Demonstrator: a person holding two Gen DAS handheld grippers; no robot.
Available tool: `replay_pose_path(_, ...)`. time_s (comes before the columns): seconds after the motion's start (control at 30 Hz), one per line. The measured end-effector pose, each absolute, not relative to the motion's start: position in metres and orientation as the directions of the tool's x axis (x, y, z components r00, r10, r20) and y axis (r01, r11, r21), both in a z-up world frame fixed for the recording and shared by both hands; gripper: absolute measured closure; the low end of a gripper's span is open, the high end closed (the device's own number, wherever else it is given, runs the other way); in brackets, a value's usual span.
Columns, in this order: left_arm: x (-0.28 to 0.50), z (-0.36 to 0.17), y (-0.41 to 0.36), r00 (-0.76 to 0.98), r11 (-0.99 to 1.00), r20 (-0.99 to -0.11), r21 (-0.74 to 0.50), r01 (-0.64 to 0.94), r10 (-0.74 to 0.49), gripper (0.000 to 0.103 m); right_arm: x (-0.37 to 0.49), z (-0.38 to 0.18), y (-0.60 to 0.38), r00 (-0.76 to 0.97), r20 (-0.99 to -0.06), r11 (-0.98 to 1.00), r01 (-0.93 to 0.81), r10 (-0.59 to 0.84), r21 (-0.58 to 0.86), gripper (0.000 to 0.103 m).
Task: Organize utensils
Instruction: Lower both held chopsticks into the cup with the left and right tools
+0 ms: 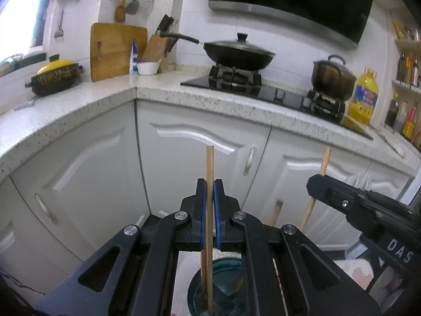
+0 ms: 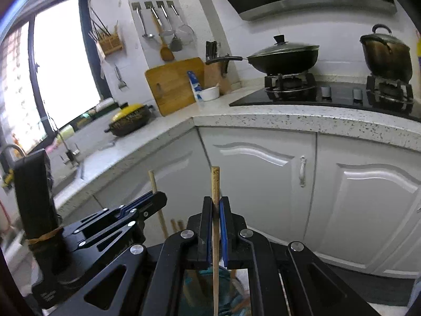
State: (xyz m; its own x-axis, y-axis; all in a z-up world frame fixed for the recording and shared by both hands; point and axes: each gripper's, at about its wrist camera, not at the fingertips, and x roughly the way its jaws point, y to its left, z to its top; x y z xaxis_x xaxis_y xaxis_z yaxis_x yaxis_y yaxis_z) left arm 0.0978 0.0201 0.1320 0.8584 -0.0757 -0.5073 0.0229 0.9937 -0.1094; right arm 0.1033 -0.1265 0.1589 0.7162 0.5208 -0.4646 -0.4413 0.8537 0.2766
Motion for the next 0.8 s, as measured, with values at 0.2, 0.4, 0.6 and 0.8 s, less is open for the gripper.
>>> replay_pose_path(0.2, 0.092, 0.110, 0.013, 0.833, 0.996, -0.549, -0.086, 0.025, -0.069, 0.099, 0.100, 0.122, -0.129, 0.657, -0.545, 0.852, -0.433, 0.521, 0.293, 0.098)
replay_pose_path(0.4, 0.085, 0.095, 0.011, 0.802, 0.997, -0.595, -0.075, 0.018, -0.060, 0.099, 0.092, 0.098, -0.140, 0.608, -0.604, 0.855, -0.410, 0.515, 0.317, 0.098)
replay_pose_path(0.6, 0.079, 0.088, 0.010, 0.785, 0.998, -0.618, -0.063, 0.008, -0.045, 0.099, 0.088, 0.096, -0.152, 0.591, -0.633, 0.865, -0.381, 0.499, 0.326, 0.082)
replay_pose_path(0.8, 0.076, 0.090, 0.015, 0.768, 0.997, -0.639, -0.079, -0.003, -0.049, 0.099, 0.072, 0.109, -0.160, 0.595, -0.611, 0.852, -0.399, 0.522, 0.338, 0.073)
